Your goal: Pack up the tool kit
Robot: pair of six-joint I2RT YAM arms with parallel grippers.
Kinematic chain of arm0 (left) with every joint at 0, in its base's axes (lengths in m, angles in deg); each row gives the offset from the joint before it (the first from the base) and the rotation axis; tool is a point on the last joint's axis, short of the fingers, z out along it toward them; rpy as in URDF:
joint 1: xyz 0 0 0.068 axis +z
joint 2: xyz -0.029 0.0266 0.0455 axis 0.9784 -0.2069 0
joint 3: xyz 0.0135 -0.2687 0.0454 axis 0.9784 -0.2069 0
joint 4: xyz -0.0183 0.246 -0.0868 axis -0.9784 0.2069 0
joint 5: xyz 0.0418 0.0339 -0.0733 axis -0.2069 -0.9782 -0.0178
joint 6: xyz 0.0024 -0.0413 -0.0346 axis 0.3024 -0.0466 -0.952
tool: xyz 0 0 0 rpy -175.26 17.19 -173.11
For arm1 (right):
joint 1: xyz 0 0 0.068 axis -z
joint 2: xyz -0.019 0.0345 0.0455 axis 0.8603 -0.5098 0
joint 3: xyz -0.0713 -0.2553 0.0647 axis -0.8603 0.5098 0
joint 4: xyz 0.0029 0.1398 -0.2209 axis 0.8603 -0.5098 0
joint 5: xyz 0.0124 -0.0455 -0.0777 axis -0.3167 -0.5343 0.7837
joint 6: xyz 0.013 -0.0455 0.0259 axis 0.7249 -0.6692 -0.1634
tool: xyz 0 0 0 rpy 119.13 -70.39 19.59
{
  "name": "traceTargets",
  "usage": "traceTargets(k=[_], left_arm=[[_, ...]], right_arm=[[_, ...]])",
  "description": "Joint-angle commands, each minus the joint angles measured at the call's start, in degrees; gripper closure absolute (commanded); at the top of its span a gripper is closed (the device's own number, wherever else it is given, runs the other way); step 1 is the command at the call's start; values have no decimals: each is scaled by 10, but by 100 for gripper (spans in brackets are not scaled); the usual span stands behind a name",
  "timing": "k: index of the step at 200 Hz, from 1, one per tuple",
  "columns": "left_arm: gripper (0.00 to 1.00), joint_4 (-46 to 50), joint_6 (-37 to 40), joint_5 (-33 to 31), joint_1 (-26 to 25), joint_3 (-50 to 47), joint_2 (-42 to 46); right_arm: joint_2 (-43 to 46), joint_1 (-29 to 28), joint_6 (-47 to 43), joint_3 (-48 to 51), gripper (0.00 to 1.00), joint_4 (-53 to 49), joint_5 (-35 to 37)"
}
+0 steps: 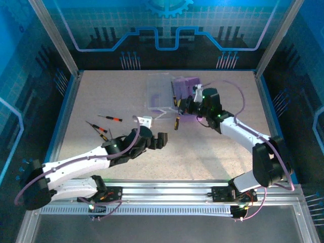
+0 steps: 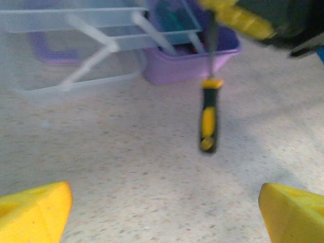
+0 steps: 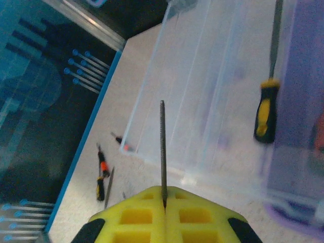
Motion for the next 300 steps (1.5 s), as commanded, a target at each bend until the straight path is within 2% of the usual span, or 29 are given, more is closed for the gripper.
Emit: traceTargets(k=[1, 36, 81, 103, 136, 195, 212, 247, 264, 300], left_arm=[[1, 49, -37, -77, -2, -38, 50], [1, 100, -94, -99, -3, -86, 128], [1, 151, -128, -108, -3, -122, 221], [1, 173, -142, -107, -3, -131, 259], [1, 201, -145, -113, -3, -134, 294], [1, 187, -148, -116, -2, -139, 288], [1, 196, -143, -121, -3, -128, 283], [1, 221, -141, -136, -3, -113, 288], [1, 226, -148, -135, -3, -117, 294], [1, 238, -161, -134, -3, -121, 303]], right_arm=[[-25, 29, -76, -74, 97, -98, 46], [-125, 62, -127, -215, 96, -177, 39], [-288, 70, -153, -410, 96, -262, 19], [-349, 70, -143, -474, 96, -293, 6], [-397, 62, -149, -534, 96, -330, -2], [-436, 64, -129, -558, 95, -339, -18], [-447, 65, -125, -570, 91, -350, -19], [-450, 69, -103, -565, 89, -337, -31], [-446, 73, -91, -561, 83, -330, -40], [-430, 79, -87, -544, 82, -318, -47]])
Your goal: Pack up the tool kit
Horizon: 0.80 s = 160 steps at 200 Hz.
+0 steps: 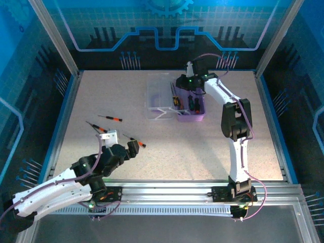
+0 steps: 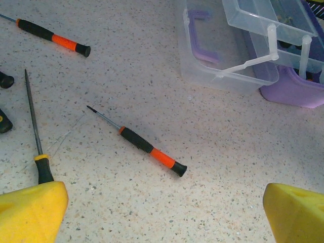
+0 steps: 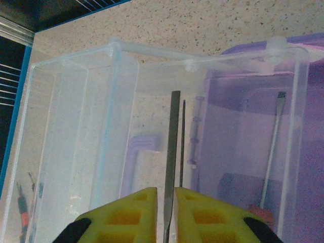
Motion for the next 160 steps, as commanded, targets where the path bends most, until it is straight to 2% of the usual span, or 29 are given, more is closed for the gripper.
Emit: traceTargets(k=[1, 49, 78, 108, 140, 160], left_arm=[[1, 23, -13, -19, -3, 12, 8], [1, 26, -36, -40, -3, 7, 7], [1, -61, -13, -31, -3, -19, 7], [1, -134, -1, -82, -2, -39, 7], [1, -184, 1, -134, 13, -44, -6], [1, -208, 7, -129, 41, -30, -31]], right_arm=[[8, 12, 12, 8, 82, 7, -19], [84, 17, 32, 91, 80, 61, -31], [173, 11, 64, 197, 77, 114, -27], [281, -15, 71, 316, 72, 133, 39], [396, -32, 64, 416, 55, 75, 120], [450, -31, 44, 441, 51, 2, 148]])
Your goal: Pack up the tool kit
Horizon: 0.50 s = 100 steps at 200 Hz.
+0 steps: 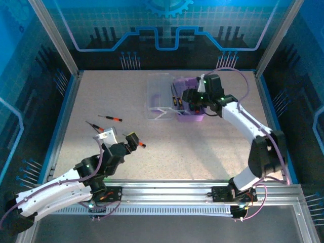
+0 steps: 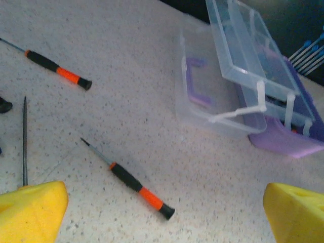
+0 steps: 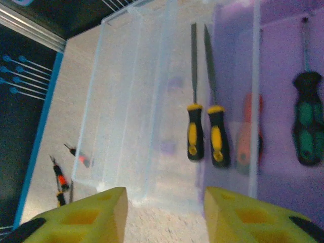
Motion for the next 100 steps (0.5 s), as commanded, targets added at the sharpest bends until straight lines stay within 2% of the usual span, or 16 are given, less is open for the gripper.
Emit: traceTargets(k=[1, 30, 59, 86, 100], left_arm=[[1, -59, 15, -36, 28, 13, -24], [1, -51, -18, -4, 64, 39, -86], [1, -70, -29, 36, 87, 52, -153], [1, -45, -2, 79, 109, 95, -212], [1, -24, 24, 106, 119, 125, -241]], right_arm=[[56, 0, -19, 34, 51, -82, 67], [120, 1, -27, 74, 51, -96, 84], [144, -2, -57, 77, 51, -99, 110], [147, -9, -73, 89, 46, -57, 126], [156, -28, -83, 114, 46, -13, 173]])
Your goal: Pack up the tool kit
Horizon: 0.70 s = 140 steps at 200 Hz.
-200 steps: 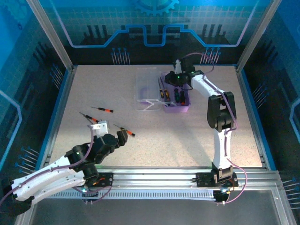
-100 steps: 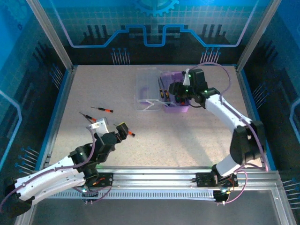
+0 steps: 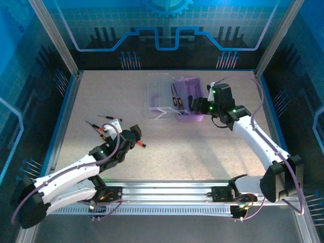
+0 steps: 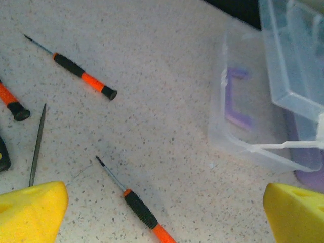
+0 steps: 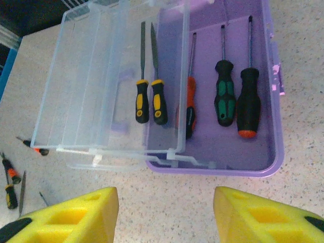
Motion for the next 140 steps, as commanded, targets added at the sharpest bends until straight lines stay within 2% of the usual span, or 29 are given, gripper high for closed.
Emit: traceTargets(k=[1, 26, 59, 88, 125, 140], left_arm=[[1, 24, 33, 52, 17, 59, -37], [1, 89, 47, 70, 22, 114, -77], [1, 160, 56, 65, 28, 143, -79], [3, 234, 26, 59, 54, 142, -39], [20, 274, -39, 100, 107, 96, 18], [37, 274, -44, 133, 141, 75, 24]], right_arm=[[18, -26, -31, 35, 46, 56, 68], [29, -61, -44, 98, 45, 139, 141], [33, -65, -31, 157, 46, 177, 142], [41, -87, 6, 224, 54, 266, 160], [53, -136, -16, 264, 63, 321, 198], [72, -154, -11, 290, 64, 347, 188]])
